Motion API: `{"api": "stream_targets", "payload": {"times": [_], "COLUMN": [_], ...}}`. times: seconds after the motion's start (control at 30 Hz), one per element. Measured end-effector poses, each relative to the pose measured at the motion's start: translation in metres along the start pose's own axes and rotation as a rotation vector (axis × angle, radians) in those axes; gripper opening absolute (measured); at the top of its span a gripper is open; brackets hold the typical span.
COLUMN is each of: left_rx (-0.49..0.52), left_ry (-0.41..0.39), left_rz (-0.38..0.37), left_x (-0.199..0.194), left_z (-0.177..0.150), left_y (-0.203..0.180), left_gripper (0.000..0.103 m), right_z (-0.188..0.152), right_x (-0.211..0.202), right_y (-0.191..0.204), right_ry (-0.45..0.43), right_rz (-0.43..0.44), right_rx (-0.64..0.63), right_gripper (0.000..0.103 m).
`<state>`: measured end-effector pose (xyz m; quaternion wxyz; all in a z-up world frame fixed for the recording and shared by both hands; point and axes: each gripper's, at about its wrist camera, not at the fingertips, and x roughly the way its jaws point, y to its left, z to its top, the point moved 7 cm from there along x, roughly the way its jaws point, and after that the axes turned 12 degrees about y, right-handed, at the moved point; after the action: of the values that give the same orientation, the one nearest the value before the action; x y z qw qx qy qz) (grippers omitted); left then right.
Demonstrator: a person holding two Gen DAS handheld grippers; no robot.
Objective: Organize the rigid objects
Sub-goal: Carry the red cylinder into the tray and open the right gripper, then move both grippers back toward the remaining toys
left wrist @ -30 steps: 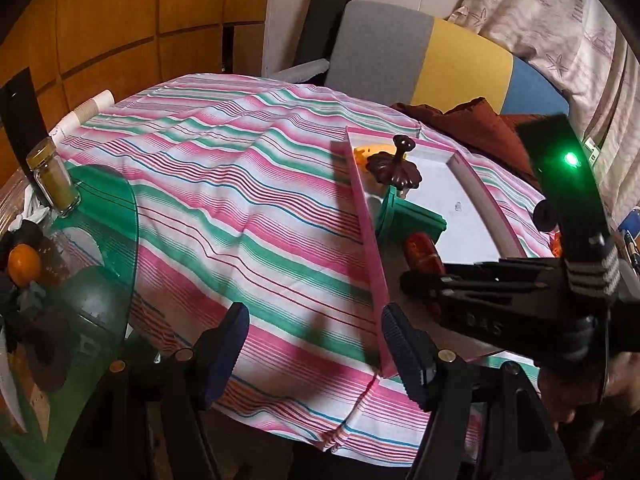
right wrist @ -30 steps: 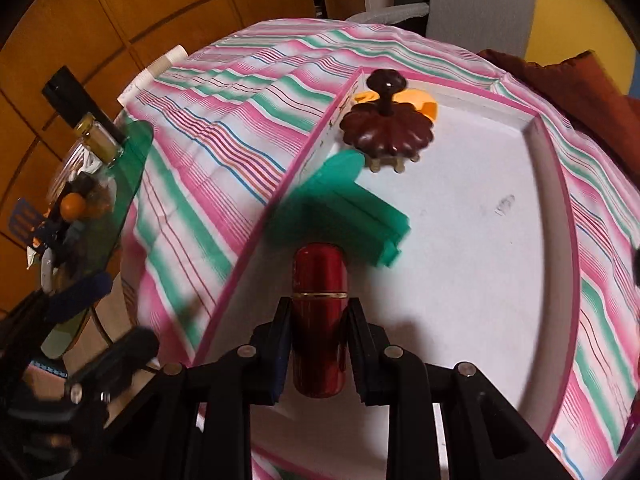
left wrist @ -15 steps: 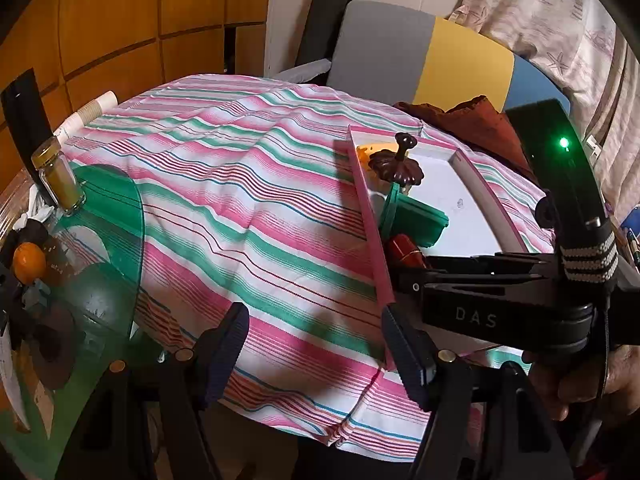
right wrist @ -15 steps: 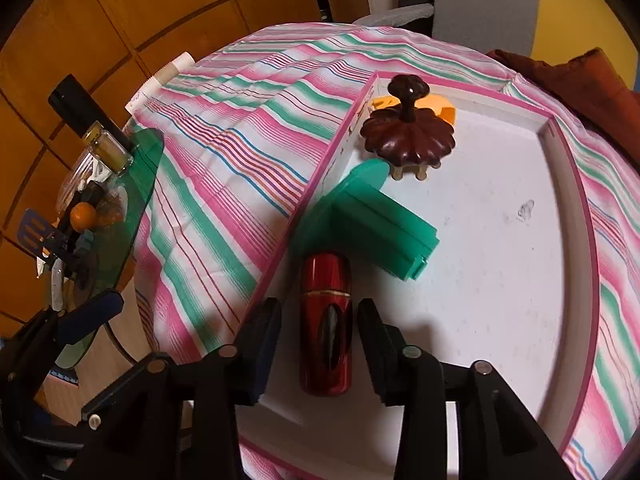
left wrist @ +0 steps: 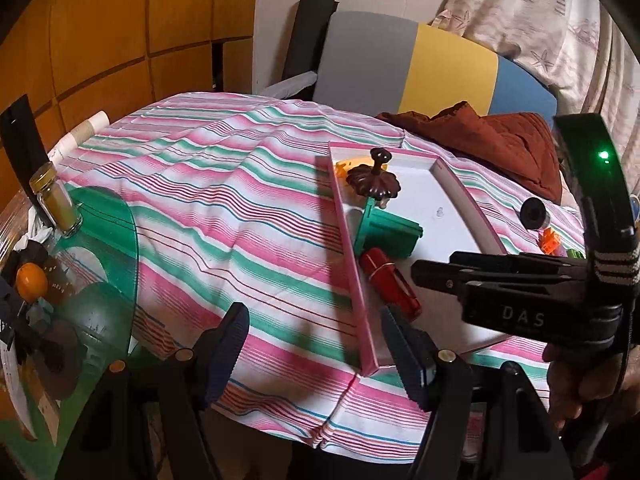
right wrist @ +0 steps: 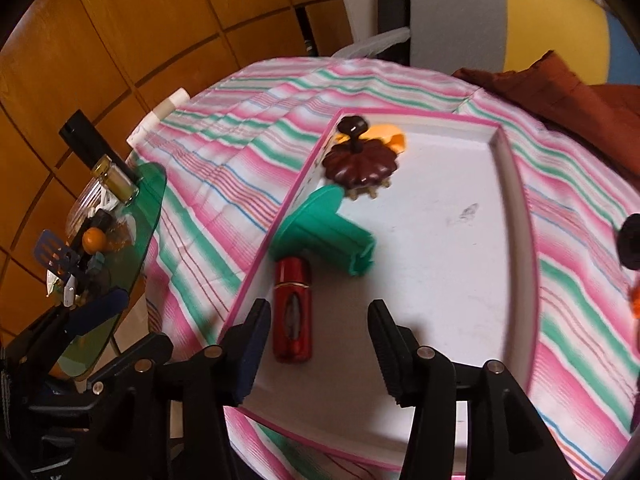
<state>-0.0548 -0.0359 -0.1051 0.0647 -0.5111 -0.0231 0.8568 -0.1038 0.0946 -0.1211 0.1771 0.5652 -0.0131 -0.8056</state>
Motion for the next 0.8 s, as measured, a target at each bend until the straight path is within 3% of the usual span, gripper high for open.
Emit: {"api": "stream_targets", "payload": {"times": [0.37, 0.53, 0.8], "left_rx": [0.021, 0.034, 0.142], "left_ry": [0.000, 0.005, 0.009], "left_rz": [-0.035, -0.092, -0.159], "left_x": [-0.003, -0.005, -0.011], "left_z": [0.004, 0.009, 0.009], "left_y": [-0.015, -0.028, -0.069], "left_gripper": [0.070, 0.070, 0.070], "right_z": [-0.008, -0.020, -0.053], "right_x": [-0.022, -0.051, -0.099], "right_y": [-0.025, -0.067, -0.159], "right_ry": [-0.061, -0.111, -0.158], "right_rz": [-0.106, -0.147, -0.248], "right_rx": [0.010, 0.094, 0.283], "right_gripper": [0.051, 0.051, 0.051]}}
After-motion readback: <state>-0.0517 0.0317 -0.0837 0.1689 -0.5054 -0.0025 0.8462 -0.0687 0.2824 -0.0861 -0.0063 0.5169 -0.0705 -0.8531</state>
